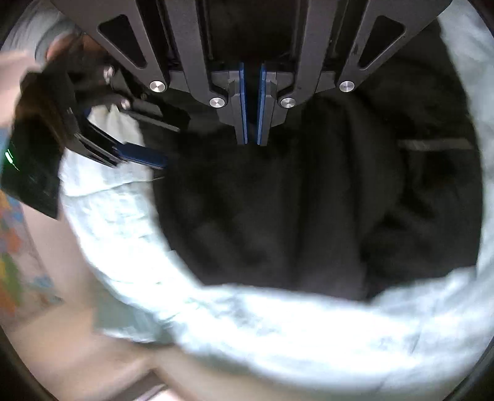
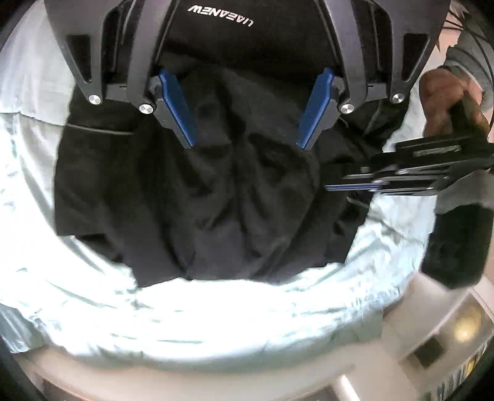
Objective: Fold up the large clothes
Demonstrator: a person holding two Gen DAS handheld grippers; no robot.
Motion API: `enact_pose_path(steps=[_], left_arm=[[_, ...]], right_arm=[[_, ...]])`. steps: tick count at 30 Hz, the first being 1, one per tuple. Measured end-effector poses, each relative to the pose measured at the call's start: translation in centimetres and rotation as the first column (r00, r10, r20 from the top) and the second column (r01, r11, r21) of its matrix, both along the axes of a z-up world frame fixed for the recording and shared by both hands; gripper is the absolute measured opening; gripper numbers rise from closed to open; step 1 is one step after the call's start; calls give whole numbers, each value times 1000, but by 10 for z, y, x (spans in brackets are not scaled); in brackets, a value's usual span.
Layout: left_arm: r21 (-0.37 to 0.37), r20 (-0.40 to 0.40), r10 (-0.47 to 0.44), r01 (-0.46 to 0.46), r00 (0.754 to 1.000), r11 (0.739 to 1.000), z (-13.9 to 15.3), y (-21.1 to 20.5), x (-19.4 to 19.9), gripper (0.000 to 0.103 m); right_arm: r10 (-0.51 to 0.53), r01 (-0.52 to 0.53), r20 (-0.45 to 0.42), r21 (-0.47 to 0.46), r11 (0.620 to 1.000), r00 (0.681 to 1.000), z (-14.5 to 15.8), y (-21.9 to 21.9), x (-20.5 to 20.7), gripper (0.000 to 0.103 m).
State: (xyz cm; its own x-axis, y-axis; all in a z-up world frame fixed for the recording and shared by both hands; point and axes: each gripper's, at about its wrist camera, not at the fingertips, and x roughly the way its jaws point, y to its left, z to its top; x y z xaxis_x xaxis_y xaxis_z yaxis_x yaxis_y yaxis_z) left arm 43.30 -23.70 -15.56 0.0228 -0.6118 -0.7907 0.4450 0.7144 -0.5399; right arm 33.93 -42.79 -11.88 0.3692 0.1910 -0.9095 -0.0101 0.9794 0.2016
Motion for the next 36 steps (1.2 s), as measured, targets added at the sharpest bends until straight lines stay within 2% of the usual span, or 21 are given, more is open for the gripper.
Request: enact_pose_path(steps=[2,3,5,7,11,13,15,16,18,19,20,22,25,29,33,36], left_arm=[[50,-51,19,-17,999,999,-32,-4,1,9],[41,-76,28,-25,997,999,-40,-2,3,9],[29,-140,47,-44,989,999,-51,1,5,9],[32,-151,63,-58,987,998,-42,5,4,10],[87,-18,61,-59,998,994,3,14,-15,11],[98,61,66,-72,996,993,34,28,-31,12],[90,103,90,-99,991,991,59,48,-49,13],[82,111,103,-113,988,990,68,62,-55,17],[91,125,138,-149,983,985,81,85,-72,33],[100,131,156,-170,979,980,87,101,-77,48],[109,140,180,-196,974,975,90,117,-90,56],[123,135,209,-225,969,966,90,155,-108,57],[159,86,258,-269,962,950,78,195,-132,57],[197,-16,329,-320,944,927,44,239,-159,57],[210,-117,364,-335,924,919,7,266,-184,57],[256,-163,378,-331,911,908,-22,277,-202,57]], right_arm=[[10,-13,-81,-37,999,997,-37,6,3,73],[4,-12,-124,-62,998,992,-59,5,6,73],[-15,10,-143,-38,999,990,-67,-2,3,73],[-28,24,-164,-27,999,986,-57,-7,2,72],[-47,50,-123,23,998,991,-21,-20,-18,72],[-65,71,-88,67,995,994,0,-30,-39,72],[-107,112,-63,77,991,992,20,-40,-68,72],[-125,130,-57,78,989,990,25,-46,-81,72],[-165,169,-60,70,983,984,34,-54,-111,73],[-186,190,-70,65,980,980,34,-55,-125,73],[-204,209,-79,62,976,976,34,-55,-140,73],[-240,247,-98,57,967,966,31,-61,-174,73],[-288,298,-146,52,953,946,20,-66,-213,73],[-353,368,-230,24,929,907,-5,-75,-260,73],[-400,419,-282,9,908,872,-19,-83,-297,73],[-430,455,-301,16,890,851,-26,-90,-316,73]])
